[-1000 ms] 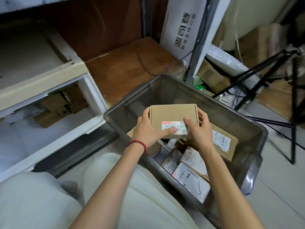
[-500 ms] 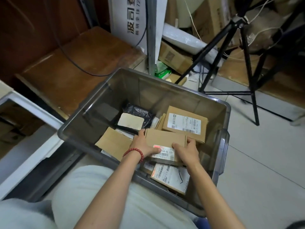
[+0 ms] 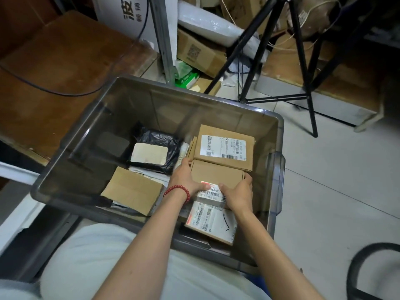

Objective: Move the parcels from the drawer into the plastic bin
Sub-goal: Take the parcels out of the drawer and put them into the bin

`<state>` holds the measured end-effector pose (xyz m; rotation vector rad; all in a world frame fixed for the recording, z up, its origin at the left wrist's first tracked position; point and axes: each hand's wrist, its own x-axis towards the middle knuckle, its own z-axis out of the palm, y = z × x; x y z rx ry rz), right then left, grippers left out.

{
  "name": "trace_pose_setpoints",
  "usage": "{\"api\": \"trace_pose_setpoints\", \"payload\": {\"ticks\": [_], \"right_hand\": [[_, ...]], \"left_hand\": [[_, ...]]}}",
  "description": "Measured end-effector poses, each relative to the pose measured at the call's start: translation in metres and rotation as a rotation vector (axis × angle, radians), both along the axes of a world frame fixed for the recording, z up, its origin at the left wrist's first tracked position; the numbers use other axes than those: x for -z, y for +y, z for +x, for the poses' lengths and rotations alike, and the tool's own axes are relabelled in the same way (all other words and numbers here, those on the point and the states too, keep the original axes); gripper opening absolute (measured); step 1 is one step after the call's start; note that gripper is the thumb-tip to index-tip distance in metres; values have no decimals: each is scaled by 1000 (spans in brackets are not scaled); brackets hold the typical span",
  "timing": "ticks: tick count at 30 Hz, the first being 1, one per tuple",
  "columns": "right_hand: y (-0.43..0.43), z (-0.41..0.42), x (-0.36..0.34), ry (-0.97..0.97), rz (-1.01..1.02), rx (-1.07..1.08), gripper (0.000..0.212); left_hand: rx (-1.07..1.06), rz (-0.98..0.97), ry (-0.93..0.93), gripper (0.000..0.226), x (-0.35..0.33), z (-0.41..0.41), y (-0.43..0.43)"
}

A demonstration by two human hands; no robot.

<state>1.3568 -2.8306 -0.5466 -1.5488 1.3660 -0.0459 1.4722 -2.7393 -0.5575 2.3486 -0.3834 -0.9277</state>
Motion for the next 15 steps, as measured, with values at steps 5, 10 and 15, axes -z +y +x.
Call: {"api": "trace_pose_setpoints", "payload": {"ticks": [5,10,15], "right_hand": [[6,6,-4,-15,-130,-48,77],[6,1,-2,-5,-155,-90,71],[6,-2,1,-2,-160,-119,72]], "left_hand": [[-10,-76,-2,94,5,1,5],[15,0,245,98,12,5,12],[95,31,416,108,18,6,18]]}}
